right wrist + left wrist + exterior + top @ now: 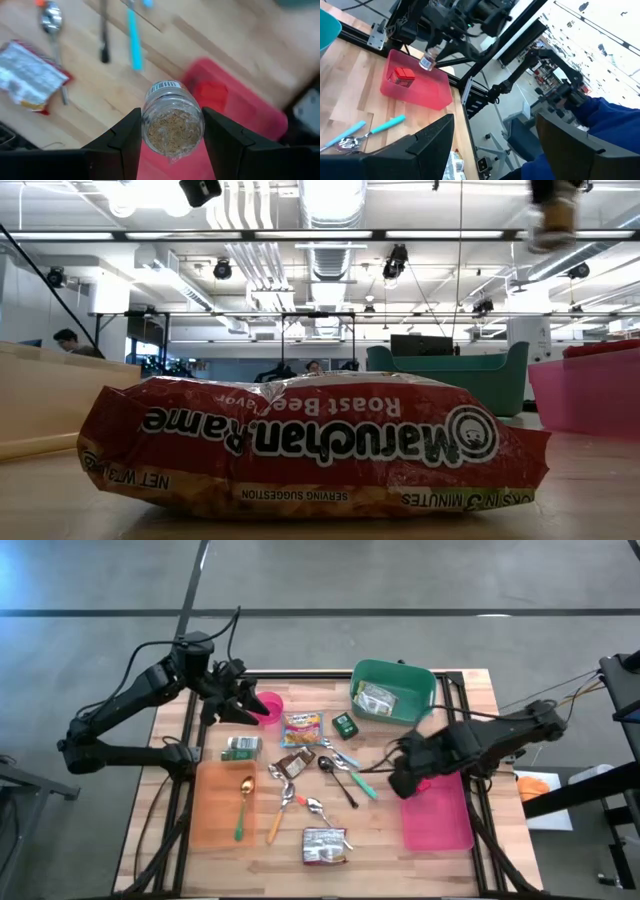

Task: Pick & Place Food Item
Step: Put the brown seasoning bottle into the pink bin

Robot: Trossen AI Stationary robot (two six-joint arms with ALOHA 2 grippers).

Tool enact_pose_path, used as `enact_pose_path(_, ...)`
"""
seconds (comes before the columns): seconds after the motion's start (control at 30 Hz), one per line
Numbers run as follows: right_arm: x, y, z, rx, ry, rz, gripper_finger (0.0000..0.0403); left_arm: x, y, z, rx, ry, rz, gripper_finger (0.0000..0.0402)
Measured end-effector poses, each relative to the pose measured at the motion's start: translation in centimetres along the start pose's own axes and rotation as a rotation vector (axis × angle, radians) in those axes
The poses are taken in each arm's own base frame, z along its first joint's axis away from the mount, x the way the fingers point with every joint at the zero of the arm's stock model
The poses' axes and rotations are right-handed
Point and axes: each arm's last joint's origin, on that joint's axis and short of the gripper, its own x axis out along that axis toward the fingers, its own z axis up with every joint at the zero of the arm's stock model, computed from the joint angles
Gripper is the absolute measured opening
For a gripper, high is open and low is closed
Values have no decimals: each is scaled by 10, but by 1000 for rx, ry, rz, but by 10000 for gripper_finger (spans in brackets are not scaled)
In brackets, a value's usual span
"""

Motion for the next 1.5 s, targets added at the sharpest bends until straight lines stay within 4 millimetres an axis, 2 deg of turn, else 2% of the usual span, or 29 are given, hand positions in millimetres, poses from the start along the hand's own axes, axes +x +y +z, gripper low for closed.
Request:
enact_pose_path(0.2,17,-34,-21,138,43,-11,167,0,0,0,2,-3,1,283)
enact_pose_path(0.57,49,-75,-39,192,75,-88,167,0,0,0,-13,-3,1,283)
enact_pose_path(0.8,75,-85,-45,215,79,-154,167,0,0,0,-21,-3,1,283)
enact_pose_path(1.07,95,-93,-49,265,74,-220,167,0,1,1,-25,-8,12,283)
enact_pose_path(1.37,128,-93,-54,375,65,-171,167,0,1,1,-26,-8,12,283)
enact_pose_path(1.5,128,-91,-52,416,54,-179,167,0,1,1,-28,-8,12,283)
